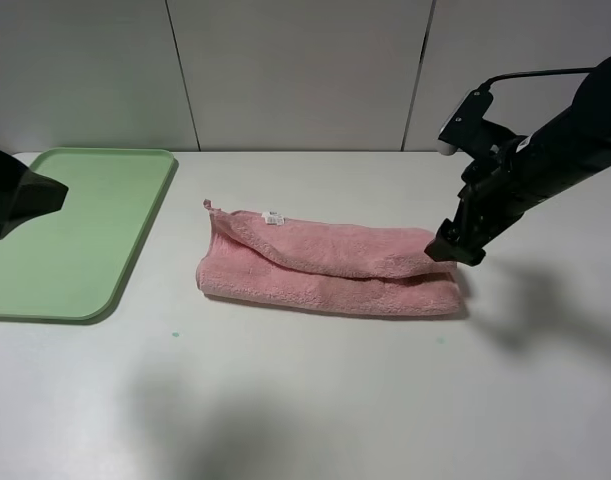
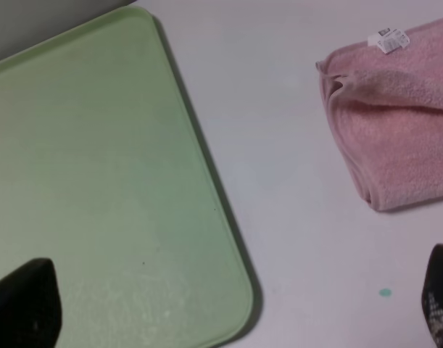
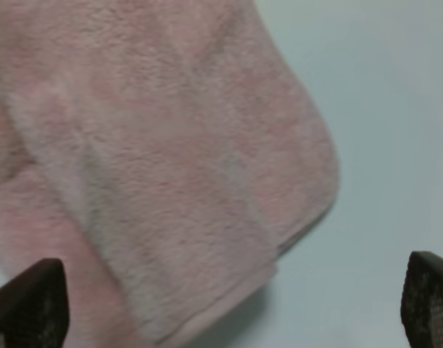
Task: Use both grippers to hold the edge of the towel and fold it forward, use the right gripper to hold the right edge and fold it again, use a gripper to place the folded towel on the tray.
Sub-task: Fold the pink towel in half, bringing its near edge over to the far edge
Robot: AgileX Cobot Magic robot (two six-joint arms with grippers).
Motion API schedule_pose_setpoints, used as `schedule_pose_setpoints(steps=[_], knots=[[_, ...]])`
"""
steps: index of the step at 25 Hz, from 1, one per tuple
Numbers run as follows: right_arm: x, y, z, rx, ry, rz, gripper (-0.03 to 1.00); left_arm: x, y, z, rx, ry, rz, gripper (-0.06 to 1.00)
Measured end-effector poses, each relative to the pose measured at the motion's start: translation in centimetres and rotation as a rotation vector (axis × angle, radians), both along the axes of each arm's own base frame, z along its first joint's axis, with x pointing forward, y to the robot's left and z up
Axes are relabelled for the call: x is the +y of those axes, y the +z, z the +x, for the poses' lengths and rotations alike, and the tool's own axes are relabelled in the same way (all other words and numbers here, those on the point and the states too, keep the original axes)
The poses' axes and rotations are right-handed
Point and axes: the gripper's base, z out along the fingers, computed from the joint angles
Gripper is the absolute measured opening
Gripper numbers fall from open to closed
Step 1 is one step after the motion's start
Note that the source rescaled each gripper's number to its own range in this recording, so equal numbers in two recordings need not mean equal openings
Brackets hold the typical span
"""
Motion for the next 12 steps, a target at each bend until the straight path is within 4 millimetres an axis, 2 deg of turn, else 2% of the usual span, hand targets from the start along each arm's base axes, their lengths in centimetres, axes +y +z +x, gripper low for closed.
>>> schedule_pose_setpoints(steps=[6, 12], knots=[[-0.4, -2.0, -1.1, -0.091, 0.066, -0.068, 1.0, 0.0, 0.0, 0.0, 0.0, 0.0, 0.0, 1.0], [1.1, -2.9, -2.3, -0.156, 0.151, -0.094, 1.0, 0.0, 0.0, 0.0, 0.0, 0.0, 0.0, 1.0]])
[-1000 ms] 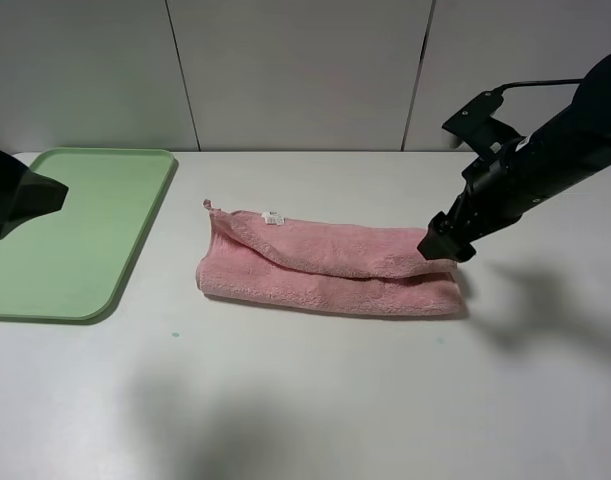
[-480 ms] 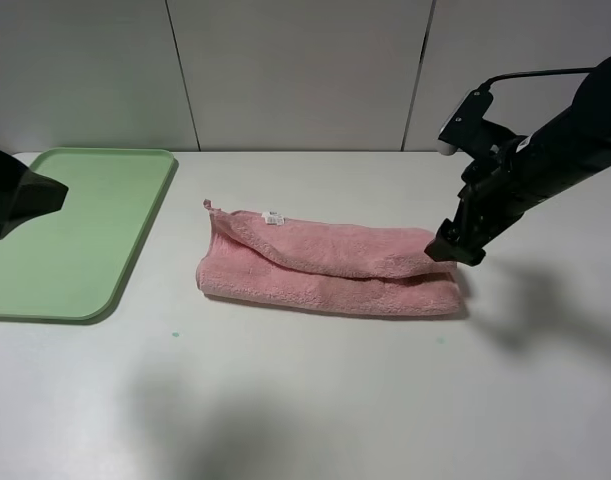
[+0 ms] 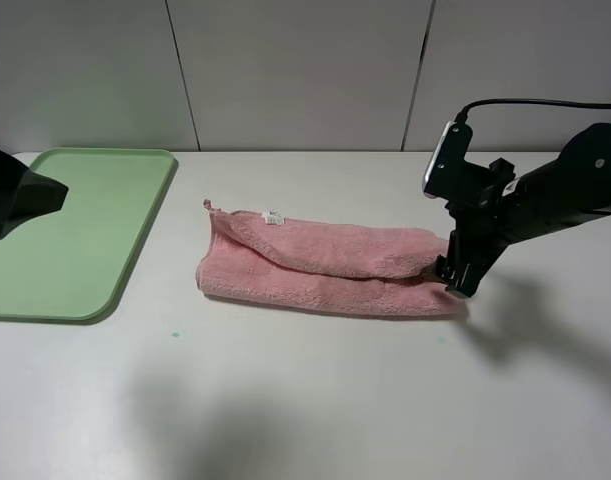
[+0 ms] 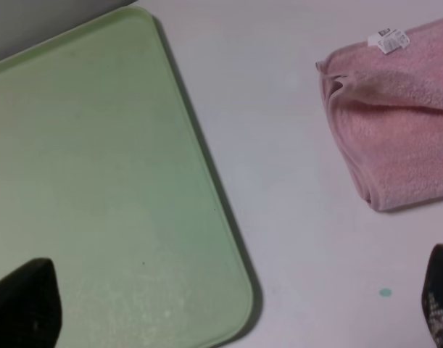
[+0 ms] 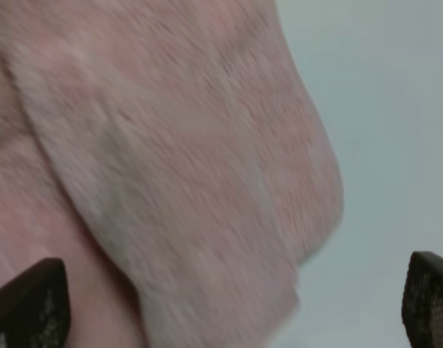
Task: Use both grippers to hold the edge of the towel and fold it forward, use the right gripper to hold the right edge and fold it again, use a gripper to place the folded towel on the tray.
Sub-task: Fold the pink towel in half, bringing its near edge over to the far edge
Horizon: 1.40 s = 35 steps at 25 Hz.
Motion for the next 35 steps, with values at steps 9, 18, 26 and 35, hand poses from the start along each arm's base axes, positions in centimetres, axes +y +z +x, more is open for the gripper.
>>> schedule_pose_setpoints(steps=[9, 18, 26, 35], knots=[[0.9, -2.3, 0.5, 0.002, 0.017, -0.022, 1.0, 0.0, 0.0, 0.0, 0.0, 0.0, 0.0, 1.0], [1.2, -3.7, 1.1, -0.04, 0.018, -0.035, 1.0, 0.0, 0.0, 0.0, 0.0, 0.0, 0.0, 1.0], [1.3, -3.1, 1.9, -0.146, 0.03, -0.035, 1.0, 0.0, 0.0, 0.0, 0.0, 0.0, 0.0, 1.0], [2.1, -1.3, 4.0, -0.238, 0.052, -0.019, 1.0, 0.0, 0.0, 0.0, 0.0, 0.0, 0.0, 1.0]])
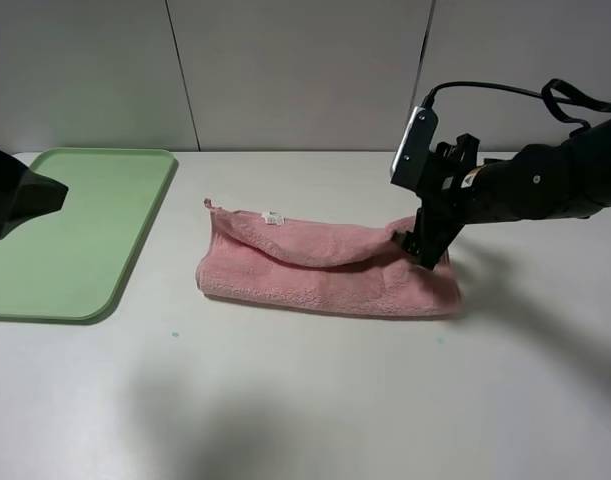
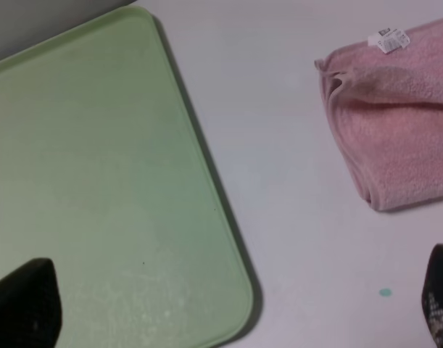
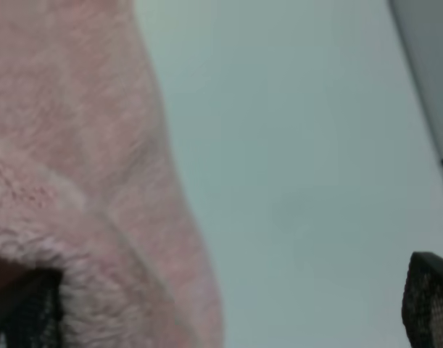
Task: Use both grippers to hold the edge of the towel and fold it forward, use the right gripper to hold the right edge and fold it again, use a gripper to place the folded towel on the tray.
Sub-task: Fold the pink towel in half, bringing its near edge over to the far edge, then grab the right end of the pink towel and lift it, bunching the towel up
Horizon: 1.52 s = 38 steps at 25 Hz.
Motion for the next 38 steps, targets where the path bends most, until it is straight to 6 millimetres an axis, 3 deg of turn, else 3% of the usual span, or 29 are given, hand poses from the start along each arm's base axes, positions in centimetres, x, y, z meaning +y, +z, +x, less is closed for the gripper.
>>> schedule_pose_setpoints(steps=[5, 10, 15, 21, 38], knots=[[0.5, 1.4, 1.4, -0.041, 0.013, 0.009, 1.0, 0.0, 0.0, 0.0, 0.0, 0.0, 0.0, 1.0], [-0.4, 2.5, 2.8, -0.06, -0.013, 0.011, 1.0, 0.0, 0.0, 0.0, 0.0, 0.0, 0.0, 1.0], [-2.2, 2.7, 3.6, -0.048, -0.06, 0.005, 1.0, 0.0, 0.0, 0.0, 0.0, 0.0, 0.0, 1.0], [-2.5, 2.3, 3.2, 0.024, -0.086, 0.016, 1.0, 0.0, 0.0, 0.0, 0.0, 0.0, 0.0, 1.0], [-2.4, 0.7, 0.8, 0.562, -0.933, 0.622, 1.0, 0.0, 0.0, 0.0, 0.0, 0.0, 0.0, 1.0]])
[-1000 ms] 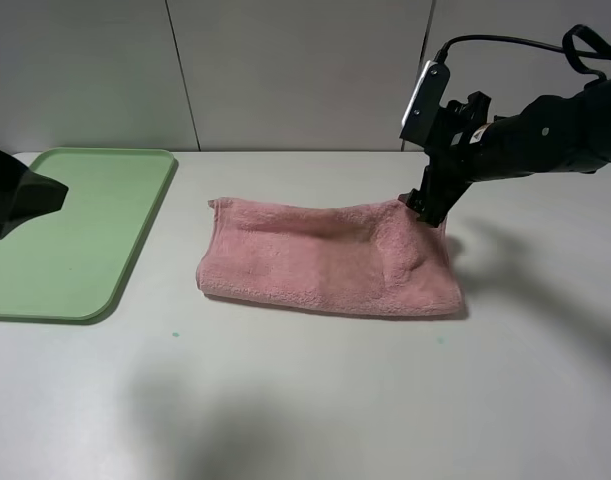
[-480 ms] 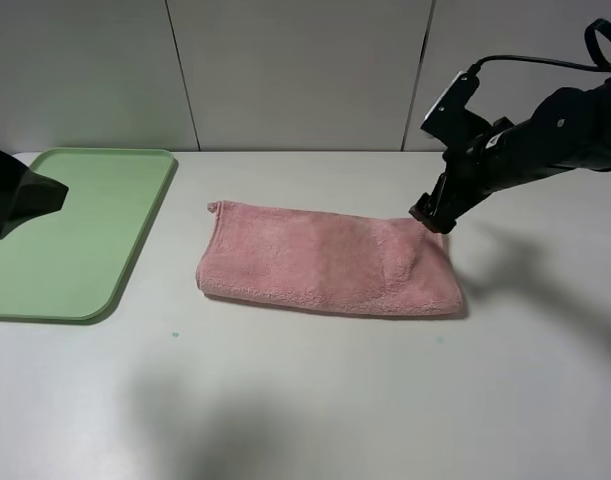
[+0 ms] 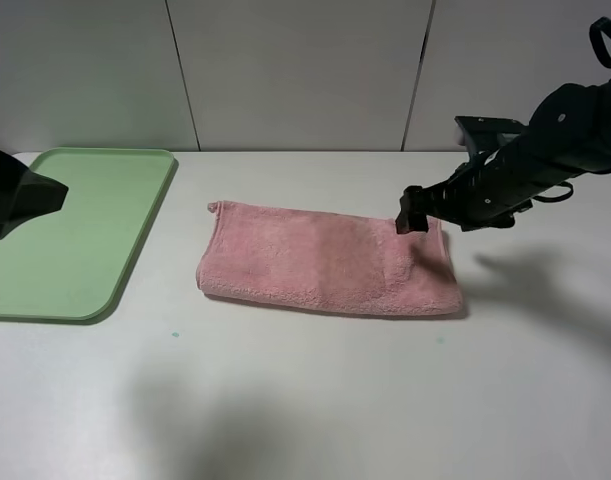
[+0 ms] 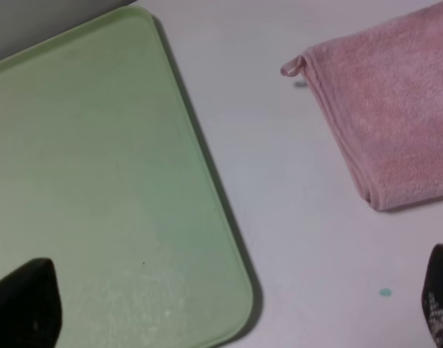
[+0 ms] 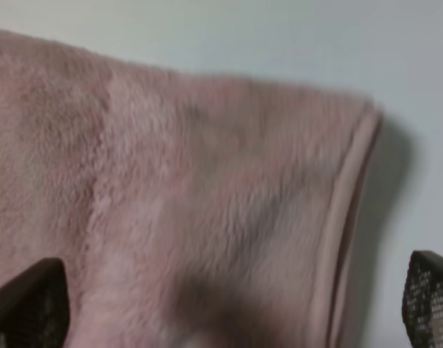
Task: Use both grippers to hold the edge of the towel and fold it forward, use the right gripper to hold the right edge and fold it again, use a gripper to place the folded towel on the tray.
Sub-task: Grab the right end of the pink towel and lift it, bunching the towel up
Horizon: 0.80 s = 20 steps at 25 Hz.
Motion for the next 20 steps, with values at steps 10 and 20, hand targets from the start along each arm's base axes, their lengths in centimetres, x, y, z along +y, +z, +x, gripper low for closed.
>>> schedule_pose_setpoints(steps=[10, 20], knots=[[0.0, -1.4, -0.3, 0.111, -0.108, 0.03, 1.0, 0.0, 0.0, 0.0, 0.0, 0.0, 0.0, 1.0], [-0.1, -4.7, -0.3, 0.194, -0.117, -0.002, 1.0, 0.0, 0.0, 0.0, 0.0, 0.0, 0.0, 1.0]])
